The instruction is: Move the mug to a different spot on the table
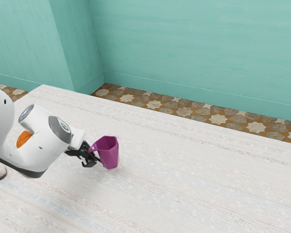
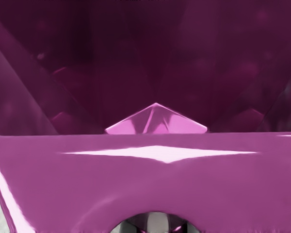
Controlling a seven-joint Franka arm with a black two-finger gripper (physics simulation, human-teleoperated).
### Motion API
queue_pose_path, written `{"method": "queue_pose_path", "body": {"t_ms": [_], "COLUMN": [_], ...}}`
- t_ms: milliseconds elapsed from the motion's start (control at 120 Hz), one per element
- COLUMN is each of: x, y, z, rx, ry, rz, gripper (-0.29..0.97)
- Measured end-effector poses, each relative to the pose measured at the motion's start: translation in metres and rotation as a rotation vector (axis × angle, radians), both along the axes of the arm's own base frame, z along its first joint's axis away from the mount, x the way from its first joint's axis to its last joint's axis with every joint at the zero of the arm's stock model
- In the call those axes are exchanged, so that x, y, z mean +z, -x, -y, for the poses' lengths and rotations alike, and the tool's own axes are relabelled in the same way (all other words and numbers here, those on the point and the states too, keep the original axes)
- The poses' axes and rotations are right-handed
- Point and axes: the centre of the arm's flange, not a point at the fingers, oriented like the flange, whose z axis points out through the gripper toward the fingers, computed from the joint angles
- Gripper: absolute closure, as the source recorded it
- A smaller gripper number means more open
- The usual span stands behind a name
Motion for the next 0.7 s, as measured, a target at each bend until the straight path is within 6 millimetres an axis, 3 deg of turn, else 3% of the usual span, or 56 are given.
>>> {"method": "queue_pose_path", "body": {"t_ms": [417,583,700], "x": [-0.022,-0.026,-0.028], "y": [0.005,0.006,0.008], "z": [-0.012,-0.010,-0.011], "rx": [-0.097,-0.140,-0.148], "ry": [-0.050,-0.043,-0.026], "rz": [-0.004,-0.010,-0.010], "gripper": [0.78,0.42,0.25]}}
